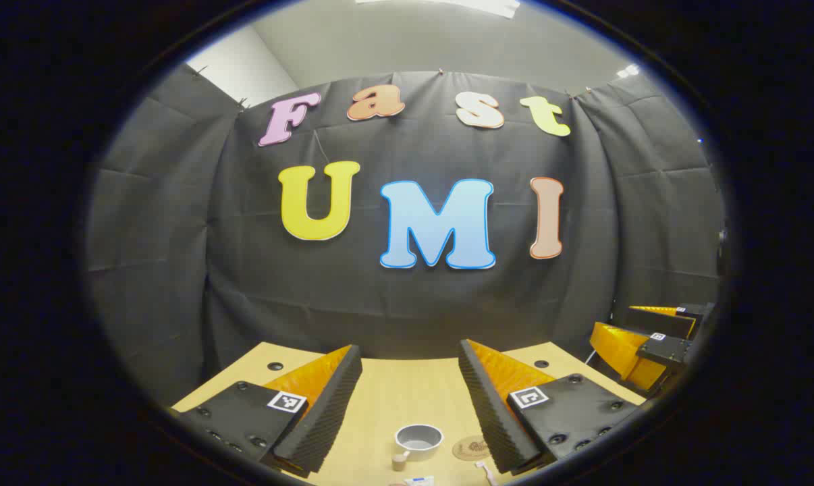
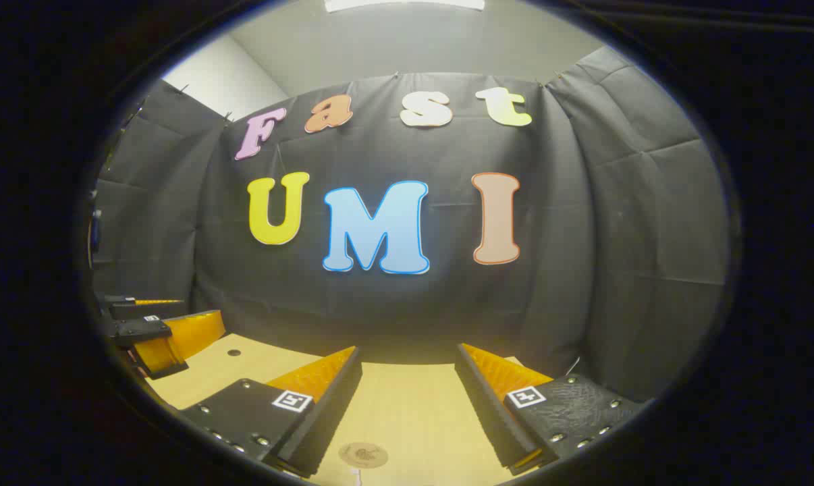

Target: Put the toothbrush and toothpaste on the desktop into the cup, then pick up the cup and place it on the coaster on the desktop.

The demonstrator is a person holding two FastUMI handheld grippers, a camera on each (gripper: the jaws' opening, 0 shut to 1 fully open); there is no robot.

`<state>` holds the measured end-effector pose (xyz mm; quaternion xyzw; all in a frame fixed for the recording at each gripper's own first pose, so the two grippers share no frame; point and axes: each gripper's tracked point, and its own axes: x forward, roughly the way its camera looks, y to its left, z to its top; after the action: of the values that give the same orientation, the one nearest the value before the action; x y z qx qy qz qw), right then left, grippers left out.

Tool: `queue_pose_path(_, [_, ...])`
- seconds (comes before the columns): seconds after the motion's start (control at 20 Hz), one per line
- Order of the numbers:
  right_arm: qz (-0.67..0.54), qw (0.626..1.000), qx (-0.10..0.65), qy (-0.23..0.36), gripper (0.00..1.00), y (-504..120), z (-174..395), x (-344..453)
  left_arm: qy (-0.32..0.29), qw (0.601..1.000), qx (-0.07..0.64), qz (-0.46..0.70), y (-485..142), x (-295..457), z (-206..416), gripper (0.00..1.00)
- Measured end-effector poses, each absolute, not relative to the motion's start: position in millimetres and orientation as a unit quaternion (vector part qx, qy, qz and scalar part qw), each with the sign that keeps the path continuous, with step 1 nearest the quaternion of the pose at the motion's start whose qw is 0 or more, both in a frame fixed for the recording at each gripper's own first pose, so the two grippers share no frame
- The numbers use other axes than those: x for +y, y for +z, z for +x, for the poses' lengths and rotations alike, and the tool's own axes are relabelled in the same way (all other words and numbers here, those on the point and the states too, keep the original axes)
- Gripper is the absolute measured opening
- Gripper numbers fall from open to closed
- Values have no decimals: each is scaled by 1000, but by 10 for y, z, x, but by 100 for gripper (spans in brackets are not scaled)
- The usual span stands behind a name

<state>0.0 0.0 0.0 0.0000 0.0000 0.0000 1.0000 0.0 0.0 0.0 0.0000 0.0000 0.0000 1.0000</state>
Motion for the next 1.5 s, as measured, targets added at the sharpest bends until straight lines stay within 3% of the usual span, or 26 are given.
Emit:
queue_pose_path(0.75, [-4,1000,18,13,89,-169,96,42,-14,999,32,2,-227,-126,70,94])
queue_pose_path(1.05, [0,996,85,25,89,-597,145,133,-29,993,118,-4,-877,-226,68,95])
queue_pose_path(1.5, [12,965,256,56,90,-1673,21,315,-37,956,289,-25,-2148,-256,-192,95])
